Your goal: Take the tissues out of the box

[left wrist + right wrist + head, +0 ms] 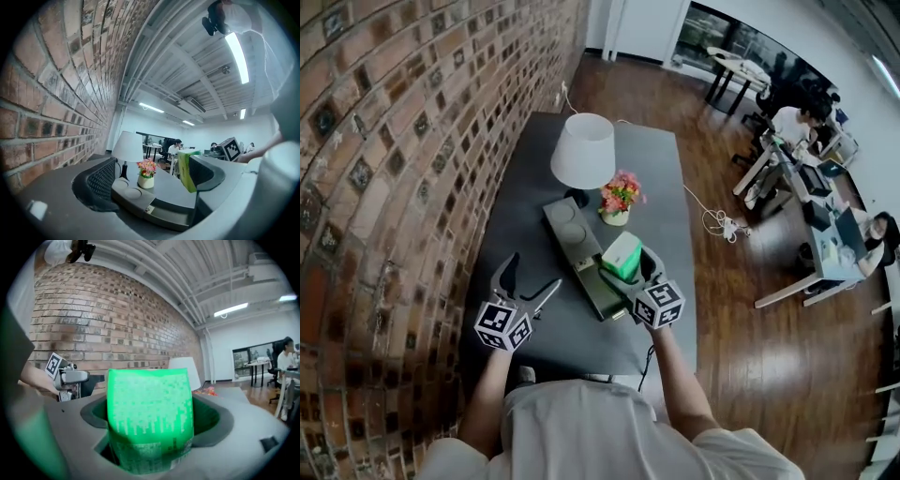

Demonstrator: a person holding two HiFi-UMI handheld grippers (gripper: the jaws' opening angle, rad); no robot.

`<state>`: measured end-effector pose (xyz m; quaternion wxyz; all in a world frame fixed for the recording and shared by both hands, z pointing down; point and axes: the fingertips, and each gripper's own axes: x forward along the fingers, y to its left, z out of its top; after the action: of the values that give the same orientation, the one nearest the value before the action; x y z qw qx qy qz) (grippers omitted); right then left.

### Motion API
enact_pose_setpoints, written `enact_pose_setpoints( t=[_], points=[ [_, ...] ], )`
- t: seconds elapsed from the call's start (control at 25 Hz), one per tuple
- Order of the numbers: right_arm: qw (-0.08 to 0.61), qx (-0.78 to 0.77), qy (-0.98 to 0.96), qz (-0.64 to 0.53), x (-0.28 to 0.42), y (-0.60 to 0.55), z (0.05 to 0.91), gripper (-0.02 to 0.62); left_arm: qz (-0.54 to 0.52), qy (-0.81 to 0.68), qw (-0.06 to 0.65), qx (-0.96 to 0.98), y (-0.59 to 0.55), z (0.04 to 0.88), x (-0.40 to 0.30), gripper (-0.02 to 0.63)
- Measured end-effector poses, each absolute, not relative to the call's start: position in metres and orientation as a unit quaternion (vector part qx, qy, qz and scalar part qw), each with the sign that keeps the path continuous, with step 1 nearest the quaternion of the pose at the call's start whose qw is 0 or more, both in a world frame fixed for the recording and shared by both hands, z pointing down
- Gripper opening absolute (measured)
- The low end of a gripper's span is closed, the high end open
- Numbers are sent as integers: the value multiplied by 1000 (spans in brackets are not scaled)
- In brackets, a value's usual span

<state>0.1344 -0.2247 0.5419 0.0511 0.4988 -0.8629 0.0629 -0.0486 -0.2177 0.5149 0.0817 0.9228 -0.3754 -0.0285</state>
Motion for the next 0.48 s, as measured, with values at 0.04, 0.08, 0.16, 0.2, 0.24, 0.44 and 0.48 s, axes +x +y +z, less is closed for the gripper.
enact_pose_setpoints(
  t=[0.04,0.08,0.16,0.2,0.24,0.44,0.48],
  points=[
    [35,515,-855,51,140,-221,529,485,-30,-374,77,924,-218,510,-44,477],
    [18,530,-847,40,146,-217,517,485,-31,-373,70,925,-218,505,-40,477],
    [-9,556,-831,19,158,-208,493,485,-30,-372,52,926,-218,494,-32,477],
    [-18,568,-823,9,163,-204,483,485,-29,-373,43,926,-218,490,-28,477],
    [-25,578,-815,-2,167,-199,474,485,-29,-375,34,926,-217,485,-25,477],
    [-36,628,-775,-55,177,-165,436,486,-32,-389,2,921,-207,467,-16,476],
    [-43,640,-765,-60,179,-158,431,486,-34,-393,-4,919,-205,464,-15,468]
  ],
)
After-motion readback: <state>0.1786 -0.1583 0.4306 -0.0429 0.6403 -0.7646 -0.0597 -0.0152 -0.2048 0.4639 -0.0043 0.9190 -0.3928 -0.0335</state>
